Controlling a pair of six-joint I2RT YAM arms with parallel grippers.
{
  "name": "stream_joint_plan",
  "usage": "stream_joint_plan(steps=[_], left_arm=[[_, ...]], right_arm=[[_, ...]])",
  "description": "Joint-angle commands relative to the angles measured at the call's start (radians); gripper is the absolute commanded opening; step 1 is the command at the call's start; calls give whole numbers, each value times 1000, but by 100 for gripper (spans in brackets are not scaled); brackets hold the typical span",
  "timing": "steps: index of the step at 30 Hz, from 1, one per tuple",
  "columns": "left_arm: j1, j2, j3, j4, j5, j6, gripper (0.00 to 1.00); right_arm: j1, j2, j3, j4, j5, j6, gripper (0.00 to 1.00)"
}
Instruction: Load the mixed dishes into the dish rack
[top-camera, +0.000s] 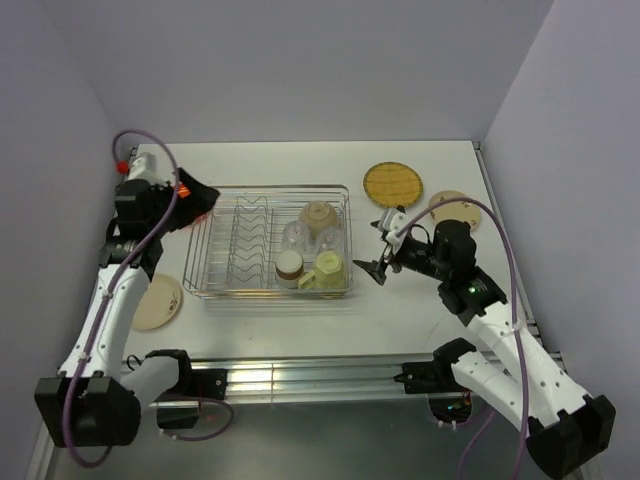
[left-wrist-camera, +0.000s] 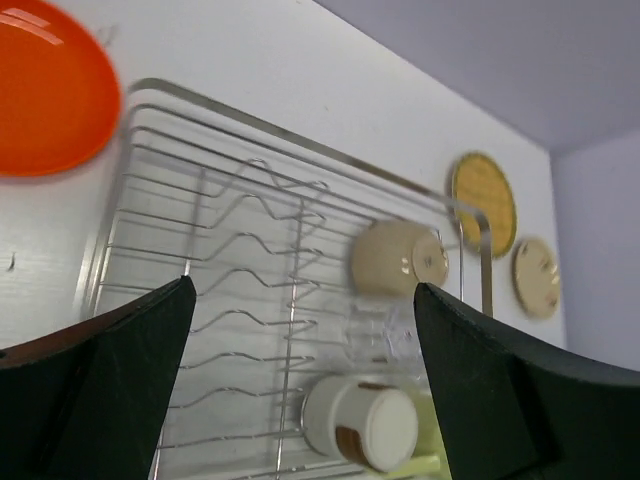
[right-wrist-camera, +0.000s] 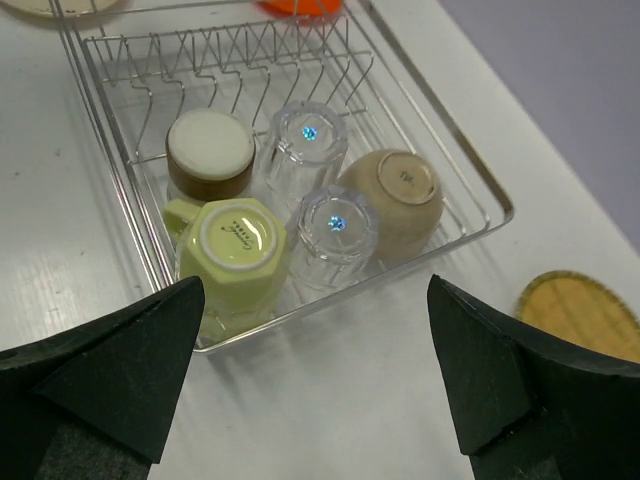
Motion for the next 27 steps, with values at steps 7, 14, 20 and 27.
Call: stream_joint_plan(steps=[7,14,20,27], left_arm=[[515,163,-286,477,370,-452,89],[554,460,-228,562,328,-442,79],[554,603,-116,487,234,-391,72],[553,728,-45,479,179,-374,65]], right_arm=[[-175,258,179,-129,-186,206,95],[-344,404,248,-266,-292,112,88],[-413,399,216,-269,-350,102,83],[-442,397,220,-267,-399,103,79]])
